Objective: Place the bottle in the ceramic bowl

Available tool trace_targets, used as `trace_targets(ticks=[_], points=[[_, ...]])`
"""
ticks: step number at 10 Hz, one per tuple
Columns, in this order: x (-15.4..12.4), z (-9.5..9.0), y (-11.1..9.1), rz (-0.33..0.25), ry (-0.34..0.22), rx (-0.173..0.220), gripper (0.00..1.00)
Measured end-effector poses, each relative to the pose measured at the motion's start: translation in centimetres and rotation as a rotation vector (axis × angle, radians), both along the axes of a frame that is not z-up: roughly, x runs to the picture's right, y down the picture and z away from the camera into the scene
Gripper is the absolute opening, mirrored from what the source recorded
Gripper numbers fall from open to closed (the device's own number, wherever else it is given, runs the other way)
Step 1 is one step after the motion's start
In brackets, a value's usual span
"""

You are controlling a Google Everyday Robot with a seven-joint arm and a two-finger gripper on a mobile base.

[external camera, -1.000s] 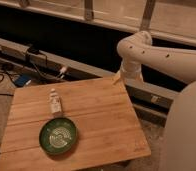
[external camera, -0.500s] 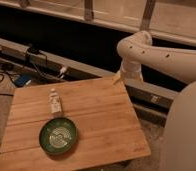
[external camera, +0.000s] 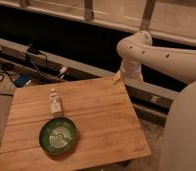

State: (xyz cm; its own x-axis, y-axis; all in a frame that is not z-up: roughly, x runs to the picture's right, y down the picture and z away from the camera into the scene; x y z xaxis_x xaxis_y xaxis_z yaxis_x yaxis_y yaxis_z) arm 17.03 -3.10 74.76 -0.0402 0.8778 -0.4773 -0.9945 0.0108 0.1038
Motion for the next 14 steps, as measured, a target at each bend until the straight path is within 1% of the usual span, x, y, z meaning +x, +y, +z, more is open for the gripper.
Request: trace_targets(ticks=[10,11,12,14], points=[[0.0,0.0,0.0,0.001,0.001,0.001,0.80],[0.1,0.0,-0.3,0.014,0.003,-0.002,0.80],[-0.1,0.4,-1.2,0.027,0.005,-0.006,0.80],[-1.6,1.8,-4.2,0.036,-0.002,-0.019,0.80]])
